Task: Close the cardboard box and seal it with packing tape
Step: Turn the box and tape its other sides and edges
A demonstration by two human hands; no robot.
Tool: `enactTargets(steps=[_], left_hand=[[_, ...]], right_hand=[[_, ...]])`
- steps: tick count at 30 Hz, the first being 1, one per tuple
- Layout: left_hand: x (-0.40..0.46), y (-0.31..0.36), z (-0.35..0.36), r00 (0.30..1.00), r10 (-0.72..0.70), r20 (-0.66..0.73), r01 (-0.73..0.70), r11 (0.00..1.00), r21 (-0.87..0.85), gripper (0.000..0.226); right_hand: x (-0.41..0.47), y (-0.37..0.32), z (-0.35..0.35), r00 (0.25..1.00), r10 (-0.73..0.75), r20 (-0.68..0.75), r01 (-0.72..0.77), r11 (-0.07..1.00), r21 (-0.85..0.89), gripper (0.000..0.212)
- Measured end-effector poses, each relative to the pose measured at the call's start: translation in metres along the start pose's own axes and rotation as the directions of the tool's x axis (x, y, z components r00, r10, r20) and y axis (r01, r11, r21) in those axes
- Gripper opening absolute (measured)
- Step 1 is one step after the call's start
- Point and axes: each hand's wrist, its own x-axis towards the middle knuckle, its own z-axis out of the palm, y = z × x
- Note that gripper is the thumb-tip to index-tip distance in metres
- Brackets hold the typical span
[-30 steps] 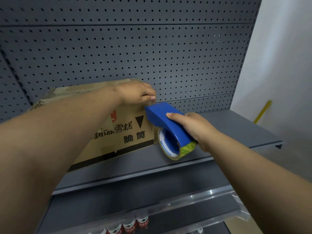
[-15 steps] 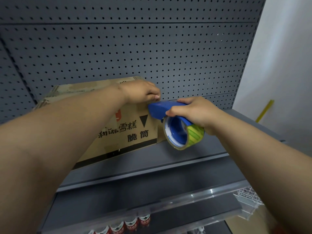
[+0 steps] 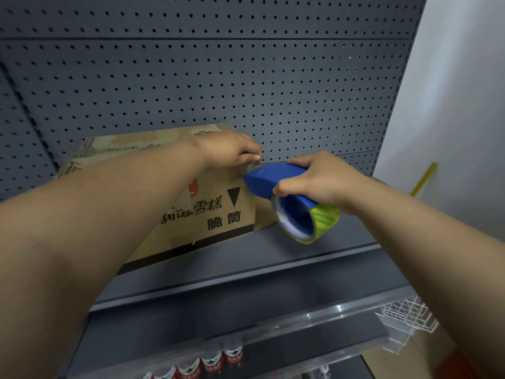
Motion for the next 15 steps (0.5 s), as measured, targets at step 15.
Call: enactTargets(steps=[15], left_hand=[[-0.007, 0.003, -0.005, 1.0, 0.012, -0.005, -0.011, 0.986, 0.164, 0.027]], right_hand=[[0.01, 0.041, 0.009, 0.964, 0.122, -0.235, -0.143, 0.987, -0.073, 0.053]])
